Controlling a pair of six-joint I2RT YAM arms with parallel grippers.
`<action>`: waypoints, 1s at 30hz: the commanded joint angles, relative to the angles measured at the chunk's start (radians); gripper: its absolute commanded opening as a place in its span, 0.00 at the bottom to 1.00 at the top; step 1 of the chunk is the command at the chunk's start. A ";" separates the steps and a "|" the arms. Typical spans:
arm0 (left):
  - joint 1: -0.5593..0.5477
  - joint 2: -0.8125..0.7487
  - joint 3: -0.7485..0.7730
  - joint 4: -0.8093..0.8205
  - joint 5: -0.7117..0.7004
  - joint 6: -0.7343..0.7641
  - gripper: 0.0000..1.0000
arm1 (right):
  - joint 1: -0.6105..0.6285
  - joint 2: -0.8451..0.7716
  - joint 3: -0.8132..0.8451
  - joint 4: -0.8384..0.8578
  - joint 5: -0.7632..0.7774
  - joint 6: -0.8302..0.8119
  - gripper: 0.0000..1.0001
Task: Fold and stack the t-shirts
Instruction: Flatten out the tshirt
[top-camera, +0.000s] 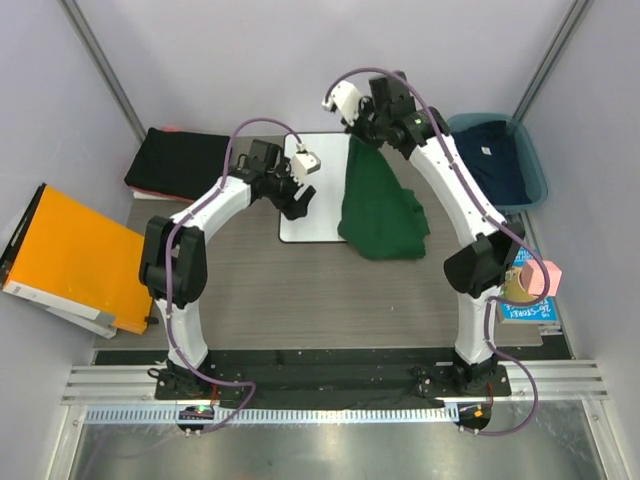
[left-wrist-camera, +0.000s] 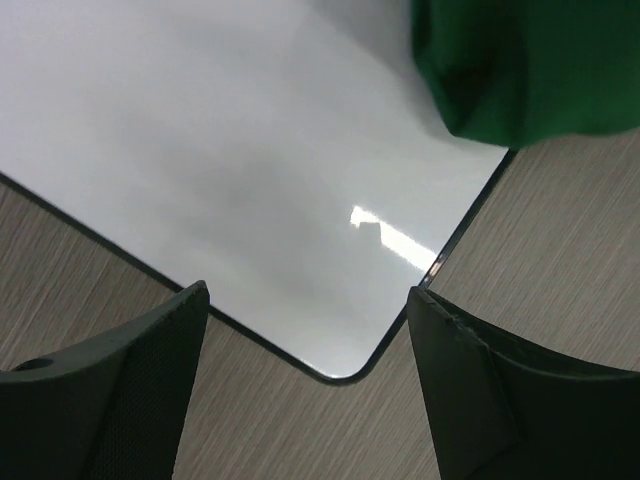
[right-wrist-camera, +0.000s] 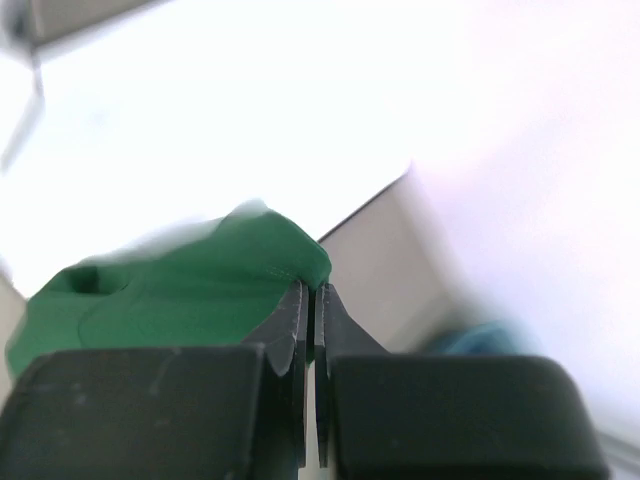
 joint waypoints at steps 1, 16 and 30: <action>-0.002 0.040 0.055 0.102 0.156 0.003 0.81 | 0.074 -0.107 0.230 0.163 0.178 -0.117 0.01; -0.043 0.098 0.116 0.338 0.271 -0.200 0.86 | 0.254 -0.273 0.140 0.579 0.430 -0.523 0.01; -0.120 0.218 0.136 0.815 0.377 -0.553 0.00 | 0.257 -0.282 0.127 0.602 0.489 -0.582 0.01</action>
